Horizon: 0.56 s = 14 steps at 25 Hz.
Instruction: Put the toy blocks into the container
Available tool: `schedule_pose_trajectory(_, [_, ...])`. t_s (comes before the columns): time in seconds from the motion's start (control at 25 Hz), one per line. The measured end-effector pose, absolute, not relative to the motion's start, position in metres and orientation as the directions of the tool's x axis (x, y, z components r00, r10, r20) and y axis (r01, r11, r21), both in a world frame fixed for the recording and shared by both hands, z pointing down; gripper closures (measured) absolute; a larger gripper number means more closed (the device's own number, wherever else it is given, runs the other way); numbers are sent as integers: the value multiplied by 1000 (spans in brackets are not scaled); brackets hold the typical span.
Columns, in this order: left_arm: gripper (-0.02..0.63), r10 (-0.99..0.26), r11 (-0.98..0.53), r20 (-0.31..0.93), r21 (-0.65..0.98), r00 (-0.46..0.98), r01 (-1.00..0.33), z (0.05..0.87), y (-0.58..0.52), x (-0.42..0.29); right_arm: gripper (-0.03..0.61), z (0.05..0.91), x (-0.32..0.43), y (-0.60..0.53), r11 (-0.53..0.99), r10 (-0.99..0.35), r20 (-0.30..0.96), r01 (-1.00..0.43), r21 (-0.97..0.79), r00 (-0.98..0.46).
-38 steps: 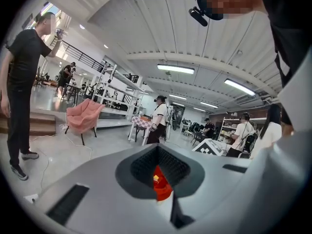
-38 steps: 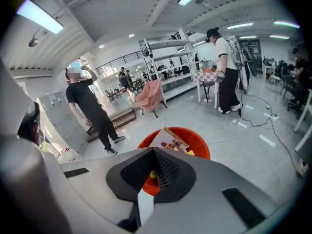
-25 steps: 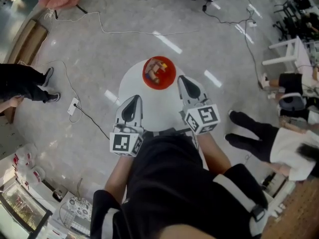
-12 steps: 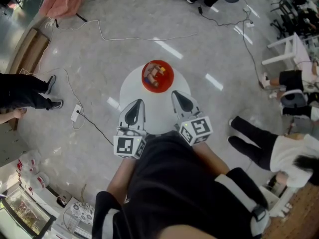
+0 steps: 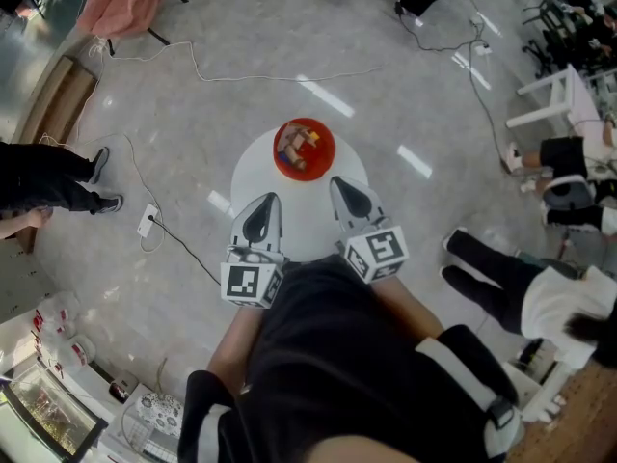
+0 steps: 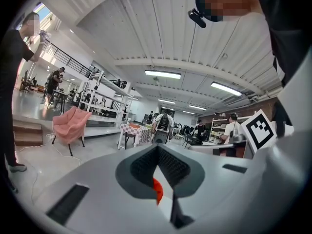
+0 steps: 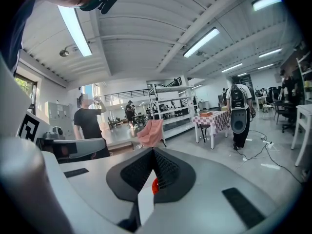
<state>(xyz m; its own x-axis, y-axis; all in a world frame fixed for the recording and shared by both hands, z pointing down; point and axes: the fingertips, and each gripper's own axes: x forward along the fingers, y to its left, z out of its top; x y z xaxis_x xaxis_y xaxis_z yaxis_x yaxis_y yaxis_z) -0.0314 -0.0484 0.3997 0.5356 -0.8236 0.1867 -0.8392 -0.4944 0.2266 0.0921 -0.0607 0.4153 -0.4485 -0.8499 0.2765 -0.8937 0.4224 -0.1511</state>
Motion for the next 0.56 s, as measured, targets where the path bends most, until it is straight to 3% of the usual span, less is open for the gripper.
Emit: schedule_pose_trajectory(0.56, [615,-822,-500,182,219,539,-838,400,-41,-22,581,416,97,-53,436,-843,271,-886,-160,-464])
